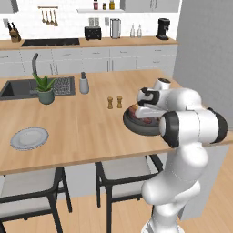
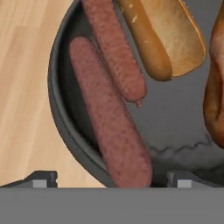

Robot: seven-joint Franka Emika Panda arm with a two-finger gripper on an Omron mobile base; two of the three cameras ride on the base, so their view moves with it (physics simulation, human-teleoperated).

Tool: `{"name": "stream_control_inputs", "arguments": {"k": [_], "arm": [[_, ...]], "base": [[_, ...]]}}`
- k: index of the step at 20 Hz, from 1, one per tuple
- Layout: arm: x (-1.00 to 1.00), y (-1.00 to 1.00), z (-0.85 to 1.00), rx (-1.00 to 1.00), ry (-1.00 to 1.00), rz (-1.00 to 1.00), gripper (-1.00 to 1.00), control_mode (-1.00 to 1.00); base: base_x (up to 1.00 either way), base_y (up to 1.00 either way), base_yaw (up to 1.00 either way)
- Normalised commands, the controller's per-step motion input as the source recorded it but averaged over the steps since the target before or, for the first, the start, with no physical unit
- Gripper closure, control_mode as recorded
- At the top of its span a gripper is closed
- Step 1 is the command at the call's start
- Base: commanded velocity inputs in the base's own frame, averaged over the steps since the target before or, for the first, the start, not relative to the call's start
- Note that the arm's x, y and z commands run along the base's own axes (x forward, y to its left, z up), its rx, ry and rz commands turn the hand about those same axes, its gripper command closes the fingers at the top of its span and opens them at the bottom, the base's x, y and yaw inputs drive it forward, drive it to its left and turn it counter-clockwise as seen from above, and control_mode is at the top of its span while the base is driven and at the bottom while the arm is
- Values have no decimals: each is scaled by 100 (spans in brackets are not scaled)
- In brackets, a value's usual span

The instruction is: Place one bun and one sausage from the bowl on each plate.

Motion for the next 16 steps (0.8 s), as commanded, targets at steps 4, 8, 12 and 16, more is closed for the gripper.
{"name": "stream_control_inputs", "arguments": {"k": [4,8,12,16], "arm": [[47,0,-18,2,1,0,-100,-100],[22,-1,-35,0,5,0,-100,-100],[3,0,-41,0,4,0,-100,-100],[0,0,-55,-1,17,-3,100,-100]], "base": [[0,0,0],[0,0,0],[0,0,0],[0,0,0]]}}
